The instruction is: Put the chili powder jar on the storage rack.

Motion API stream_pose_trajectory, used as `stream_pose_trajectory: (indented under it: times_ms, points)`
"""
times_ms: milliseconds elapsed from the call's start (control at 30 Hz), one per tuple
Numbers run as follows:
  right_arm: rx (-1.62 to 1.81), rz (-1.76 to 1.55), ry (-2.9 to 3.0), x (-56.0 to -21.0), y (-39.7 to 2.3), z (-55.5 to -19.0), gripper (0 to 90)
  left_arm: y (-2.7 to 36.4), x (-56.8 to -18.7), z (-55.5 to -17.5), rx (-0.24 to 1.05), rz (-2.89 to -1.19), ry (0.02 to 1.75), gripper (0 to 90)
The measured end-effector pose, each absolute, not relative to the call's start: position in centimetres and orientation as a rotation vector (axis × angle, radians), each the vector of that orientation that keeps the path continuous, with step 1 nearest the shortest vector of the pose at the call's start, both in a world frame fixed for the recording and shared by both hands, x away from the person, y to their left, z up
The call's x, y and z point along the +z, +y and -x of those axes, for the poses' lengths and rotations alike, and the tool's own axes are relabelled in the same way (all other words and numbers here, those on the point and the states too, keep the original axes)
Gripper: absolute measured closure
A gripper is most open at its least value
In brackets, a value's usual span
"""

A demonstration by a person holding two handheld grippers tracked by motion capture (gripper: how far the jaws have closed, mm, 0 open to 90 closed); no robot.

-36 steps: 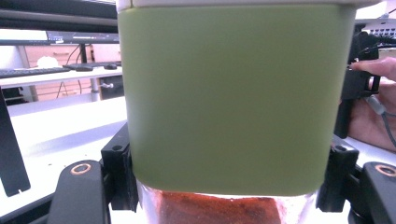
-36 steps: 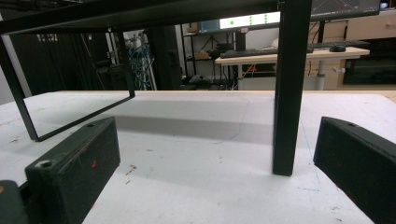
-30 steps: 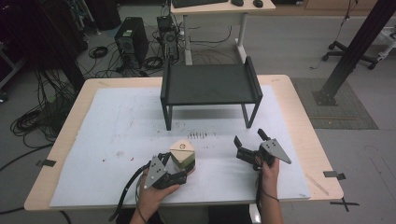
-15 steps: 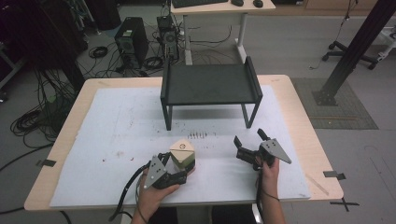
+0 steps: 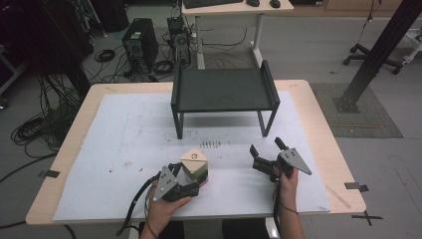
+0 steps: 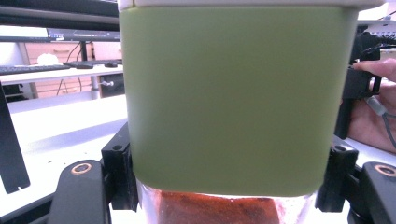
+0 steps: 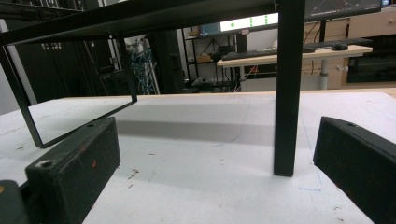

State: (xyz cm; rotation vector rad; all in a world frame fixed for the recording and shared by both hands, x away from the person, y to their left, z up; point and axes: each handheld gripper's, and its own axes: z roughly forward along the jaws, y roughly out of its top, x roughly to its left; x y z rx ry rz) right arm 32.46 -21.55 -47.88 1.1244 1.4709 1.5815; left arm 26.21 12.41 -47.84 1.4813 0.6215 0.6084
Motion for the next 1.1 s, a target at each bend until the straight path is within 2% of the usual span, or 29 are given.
stream_pose_trajectory:
  times_ms: [767,1100]
  points:
    - [1.582,-1.120,1.472,-47.9,-21.5,-32.4,0.2,12.3,-47.0,-26.8,0.591,-1.529,0.649,28.7]
    - [1.583,-1.120,1.471,-47.9,-21.6,-32.5,0.3,12.5,-45.7,-27.5,0.587,-1.481,0.669,28.7]
